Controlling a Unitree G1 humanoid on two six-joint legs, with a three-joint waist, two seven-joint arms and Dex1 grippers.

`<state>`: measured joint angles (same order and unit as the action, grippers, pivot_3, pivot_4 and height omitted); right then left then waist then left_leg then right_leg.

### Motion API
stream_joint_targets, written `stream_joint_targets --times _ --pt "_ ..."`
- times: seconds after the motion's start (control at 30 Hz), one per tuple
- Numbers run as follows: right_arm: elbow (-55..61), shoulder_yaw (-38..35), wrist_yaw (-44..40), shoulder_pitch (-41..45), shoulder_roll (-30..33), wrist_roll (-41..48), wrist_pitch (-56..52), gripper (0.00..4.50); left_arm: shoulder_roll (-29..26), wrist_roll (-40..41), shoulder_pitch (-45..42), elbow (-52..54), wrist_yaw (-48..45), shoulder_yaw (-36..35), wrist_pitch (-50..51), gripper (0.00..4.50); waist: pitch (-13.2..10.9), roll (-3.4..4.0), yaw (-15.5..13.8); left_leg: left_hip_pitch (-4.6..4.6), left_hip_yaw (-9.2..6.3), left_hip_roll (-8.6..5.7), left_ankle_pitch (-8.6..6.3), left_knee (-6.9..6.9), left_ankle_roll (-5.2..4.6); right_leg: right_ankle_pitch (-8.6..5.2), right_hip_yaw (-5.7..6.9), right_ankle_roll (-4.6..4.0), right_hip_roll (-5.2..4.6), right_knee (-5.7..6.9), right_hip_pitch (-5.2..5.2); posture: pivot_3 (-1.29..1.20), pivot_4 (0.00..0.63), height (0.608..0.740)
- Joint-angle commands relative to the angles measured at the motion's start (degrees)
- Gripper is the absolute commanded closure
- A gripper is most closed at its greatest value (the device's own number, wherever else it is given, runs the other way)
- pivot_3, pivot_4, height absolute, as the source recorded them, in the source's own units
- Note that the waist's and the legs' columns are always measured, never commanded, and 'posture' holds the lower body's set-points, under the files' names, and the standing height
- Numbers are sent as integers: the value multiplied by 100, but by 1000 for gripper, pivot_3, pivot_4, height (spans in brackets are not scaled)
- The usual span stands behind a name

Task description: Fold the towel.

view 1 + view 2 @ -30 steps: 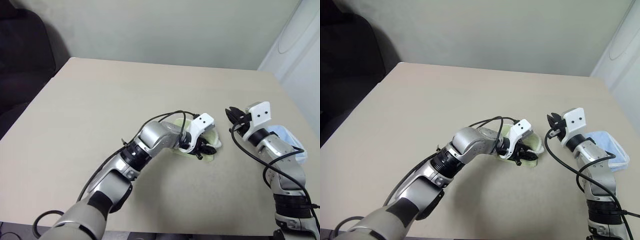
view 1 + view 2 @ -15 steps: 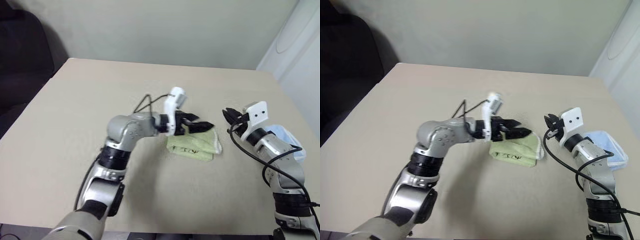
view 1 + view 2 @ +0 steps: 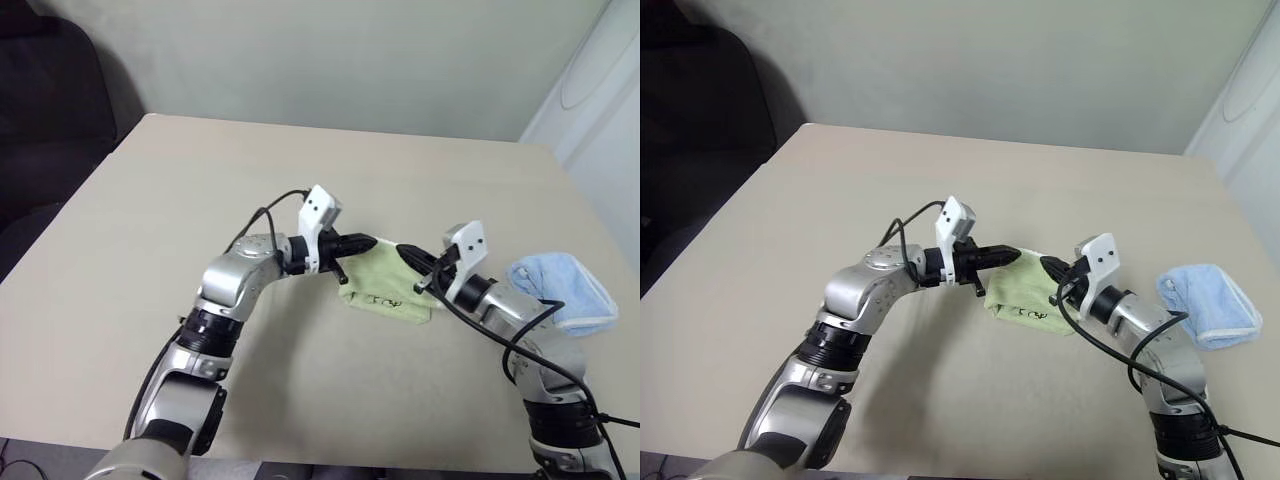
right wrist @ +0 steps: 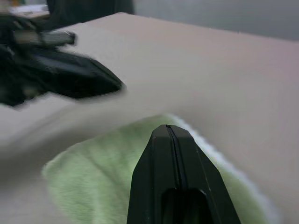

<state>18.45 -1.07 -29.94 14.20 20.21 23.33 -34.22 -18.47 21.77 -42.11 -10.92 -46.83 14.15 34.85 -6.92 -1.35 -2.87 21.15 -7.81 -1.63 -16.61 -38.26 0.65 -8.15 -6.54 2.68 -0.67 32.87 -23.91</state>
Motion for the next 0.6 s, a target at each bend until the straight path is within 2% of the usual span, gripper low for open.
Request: stream_joint_targets --times 0.03,0.2,0.3,0.37,0.5,0.6 --pt "-401 111 96 -139 -129 -78 27 4500 163 -727 -45 -743 -196 604 -600 4450 0 0 0 2 0 -1 -1 1 -2 0 1 0 -6 0 -2 0 150 740" --pt "-1201 331 41 -323 -217 -380 344 4500 404 -1393 10 -1988 -286 965 -1282 4450 13 8 2 5 -1 -5 -2 4 -4 1 6 3 -13 3 -9 0 150 740" --pt "-1295 429 7 -436 -178 -504 468 4500 529 -1333 63 -2151 -391 765 -1321 4450 50 17 2 -14 -1 -16 -9 4 -2 -4 6 10 -19 3 14 0 150 740" --pt "-1200 433 19 -508 -154 -522 498 4500 557 -1301 114 -2088 -440 630 -1316 4450 57 17 5 -14 -5 -21 -29 3 30 -32 6 54 -24 2 17 0 150 740" --pt "-444 203 105 -624 -37 -411 485 4500 642 -358 338 -1001 -507 -324 -818 4450 55 27 19 -6 -4 -27 -39 4 37 -30 6 50 -31 3 12 0 150 740" --pt "221 -155 153 -622 60 -59 213 4500 607 592 475 90 -372 -1126 -133 4450 53 28 33 41 -3 -26 -22 8 27 -13 12 26 -31 3 -36 0 150 740"
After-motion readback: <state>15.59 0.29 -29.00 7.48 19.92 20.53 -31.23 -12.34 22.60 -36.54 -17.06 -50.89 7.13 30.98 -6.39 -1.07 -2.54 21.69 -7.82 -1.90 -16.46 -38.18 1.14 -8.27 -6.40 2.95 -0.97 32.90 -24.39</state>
